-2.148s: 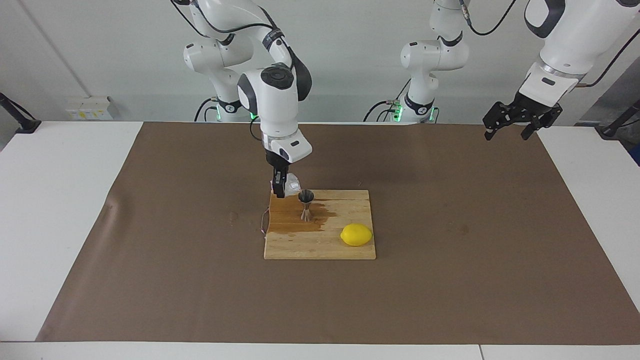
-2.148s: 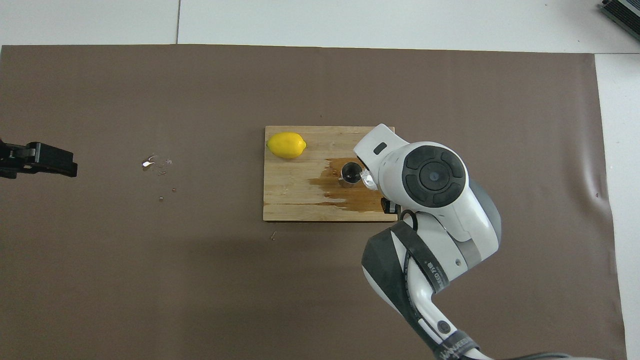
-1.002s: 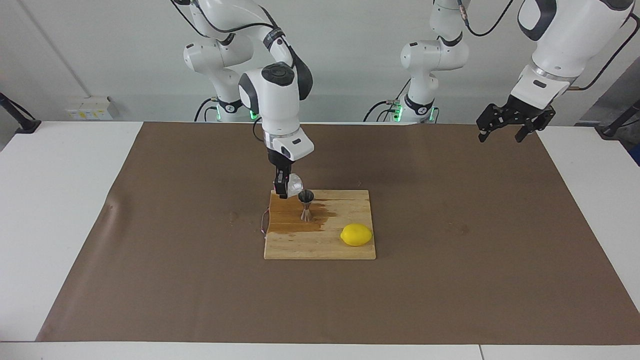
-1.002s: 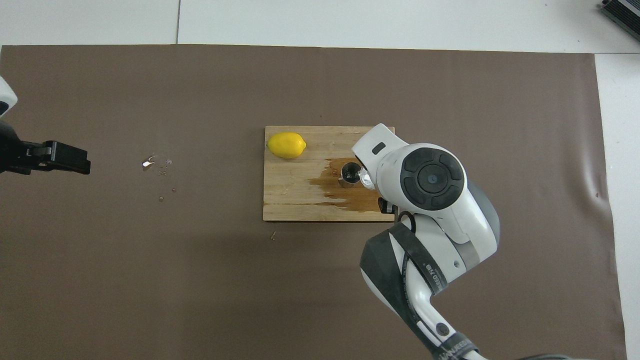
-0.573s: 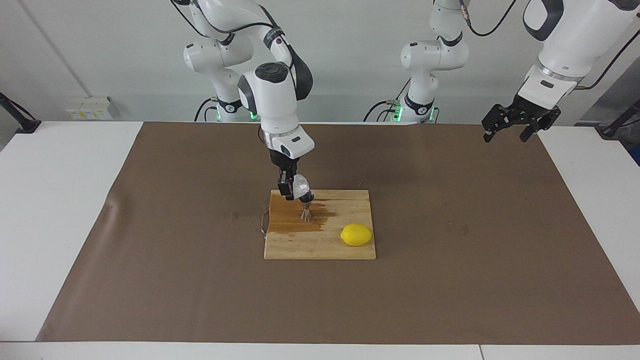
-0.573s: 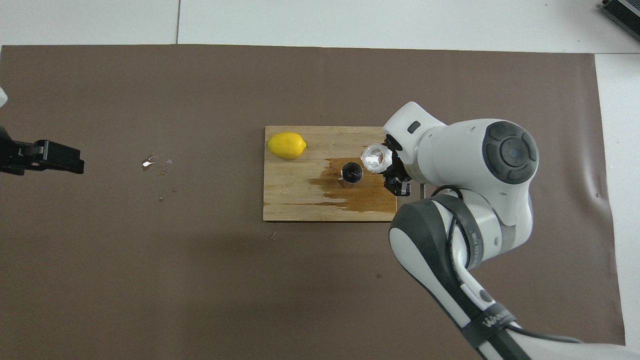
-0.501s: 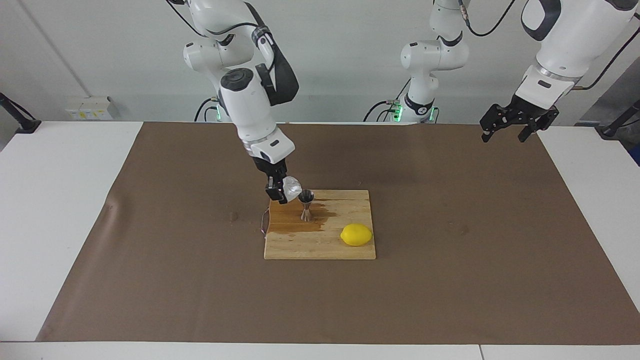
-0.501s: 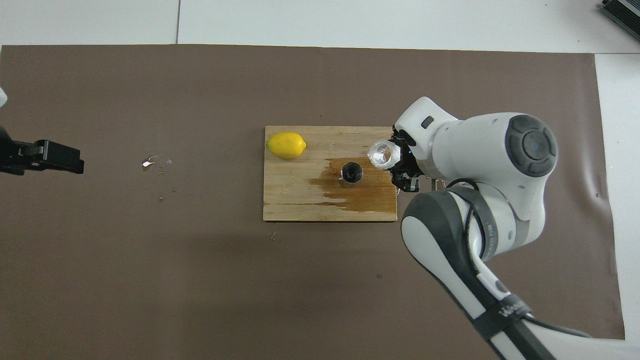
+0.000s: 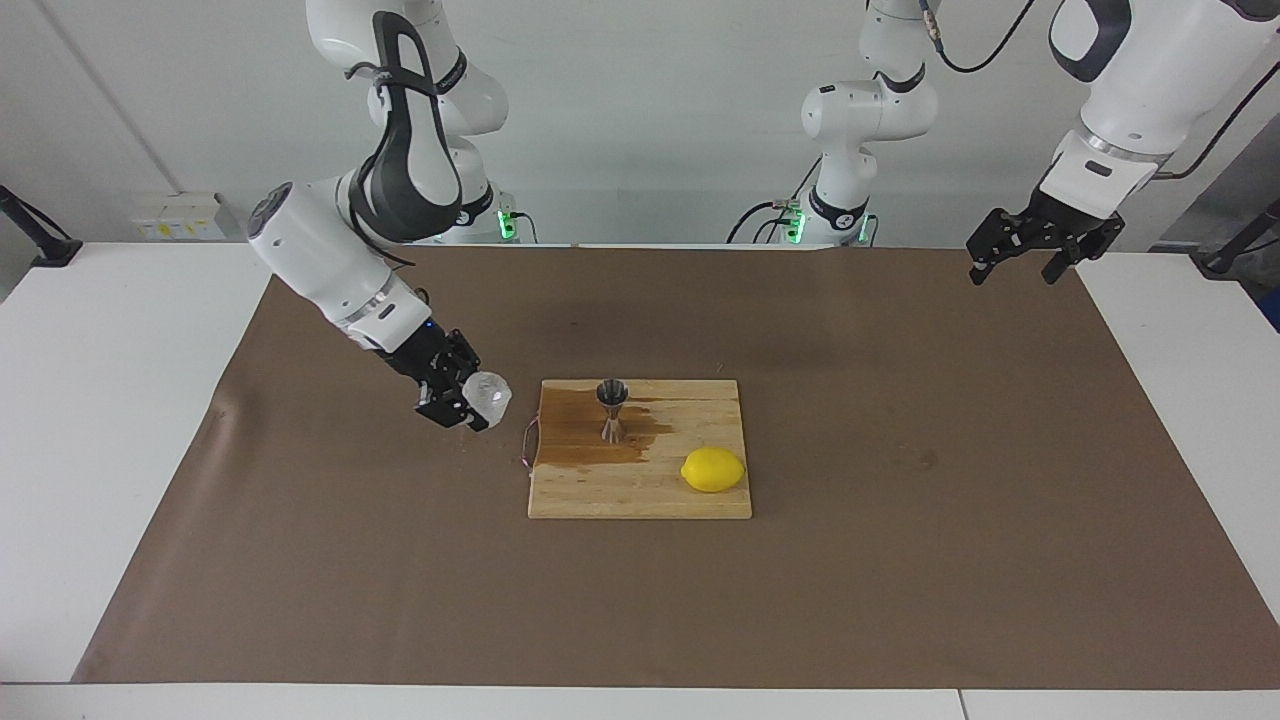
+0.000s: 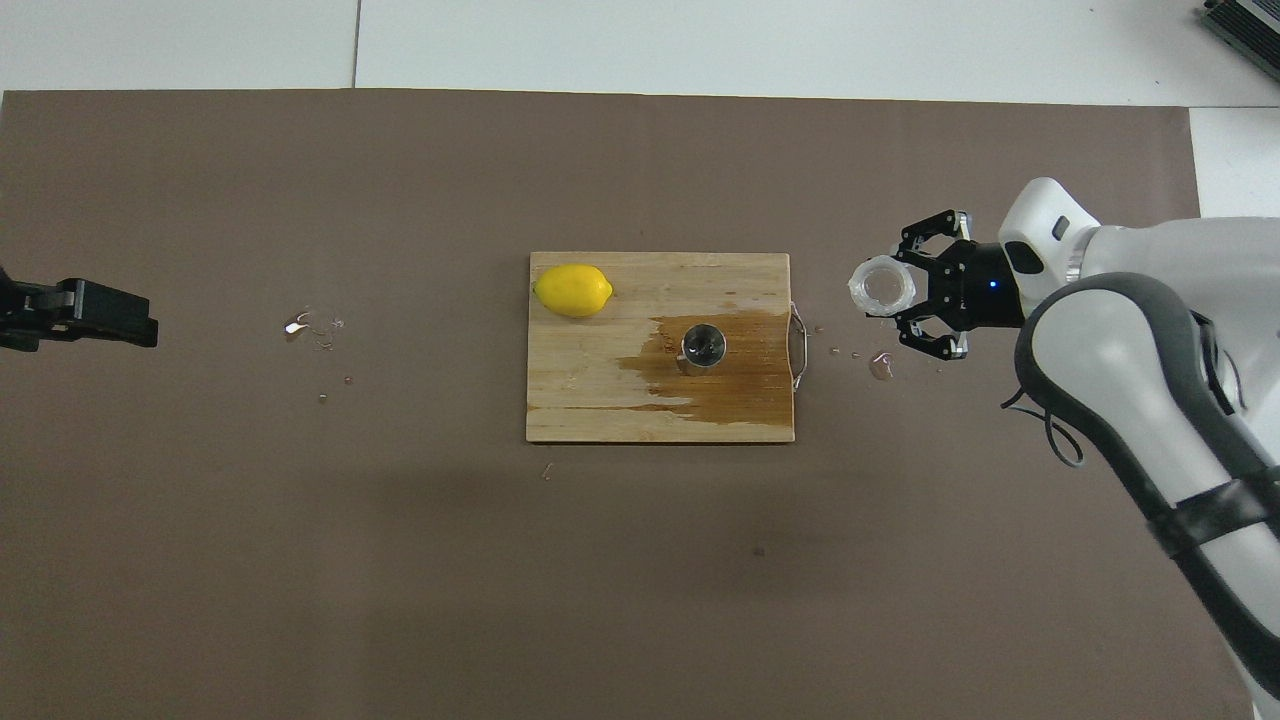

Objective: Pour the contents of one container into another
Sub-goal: 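Carry the white cup back and lower it beside the board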

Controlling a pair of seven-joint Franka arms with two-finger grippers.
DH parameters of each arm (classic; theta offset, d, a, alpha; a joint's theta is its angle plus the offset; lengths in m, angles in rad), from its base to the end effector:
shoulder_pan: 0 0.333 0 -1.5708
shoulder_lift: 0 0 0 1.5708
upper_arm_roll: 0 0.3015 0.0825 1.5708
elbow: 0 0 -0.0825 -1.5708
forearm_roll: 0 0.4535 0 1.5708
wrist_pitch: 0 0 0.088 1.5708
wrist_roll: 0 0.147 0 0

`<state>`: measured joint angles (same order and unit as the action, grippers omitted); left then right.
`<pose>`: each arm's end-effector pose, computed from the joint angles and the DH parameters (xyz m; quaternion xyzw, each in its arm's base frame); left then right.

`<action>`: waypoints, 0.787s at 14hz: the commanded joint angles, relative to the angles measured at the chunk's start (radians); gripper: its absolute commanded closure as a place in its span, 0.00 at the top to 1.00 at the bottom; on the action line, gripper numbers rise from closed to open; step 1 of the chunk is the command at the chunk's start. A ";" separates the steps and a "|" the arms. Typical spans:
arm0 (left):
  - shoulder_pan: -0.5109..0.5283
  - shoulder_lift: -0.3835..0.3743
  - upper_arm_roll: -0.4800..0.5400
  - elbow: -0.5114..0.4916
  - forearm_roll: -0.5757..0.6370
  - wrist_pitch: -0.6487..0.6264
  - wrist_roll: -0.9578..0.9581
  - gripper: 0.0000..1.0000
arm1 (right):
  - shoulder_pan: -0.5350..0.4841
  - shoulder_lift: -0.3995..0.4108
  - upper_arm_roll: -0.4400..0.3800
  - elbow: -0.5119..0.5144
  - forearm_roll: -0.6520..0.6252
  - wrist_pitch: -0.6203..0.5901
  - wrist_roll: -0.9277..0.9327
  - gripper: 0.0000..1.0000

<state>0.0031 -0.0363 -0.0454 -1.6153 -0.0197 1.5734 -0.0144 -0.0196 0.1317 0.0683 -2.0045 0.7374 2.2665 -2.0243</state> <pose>0.6122 -0.0292 0.5686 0.9999 -0.0139 -0.0031 0.0089 0.6601 0.0698 0.3264 -0.6566 -0.6914 -0.2795 0.1125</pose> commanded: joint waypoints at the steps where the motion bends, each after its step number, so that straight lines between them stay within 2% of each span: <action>1: 0.005 -0.016 -0.002 -0.017 -0.005 0.004 -0.003 1.00 | -0.083 -0.021 0.013 -0.094 0.130 -0.018 -0.179 0.13; 4: 0.005 -0.016 -0.002 -0.017 -0.005 0.004 -0.003 1.00 | -0.132 -0.009 0.013 -0.146 0.166 -0.027 -0.293 0.14; 8: 0.005 -0.016 -0.002 -0.017 -0.005 0.004 -0.003 1.00 | -0.138 0.019 0.011 -0.184 0.233 -0.015 -0.373 0.14; 11: 0.005 -0.016 -0.002 -0.017 -0.005 0.004 -0.003 1.00 | -0.178 0.098 0.013 -0.184 0.288 -0.016 -0.494 0.14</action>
<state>0.0036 -0.0363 -0.0457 -1.6153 -0.0197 1.5733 -0.0144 -0.1661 0.1870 0.0688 -2.1869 0.9595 2.2449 -2.4135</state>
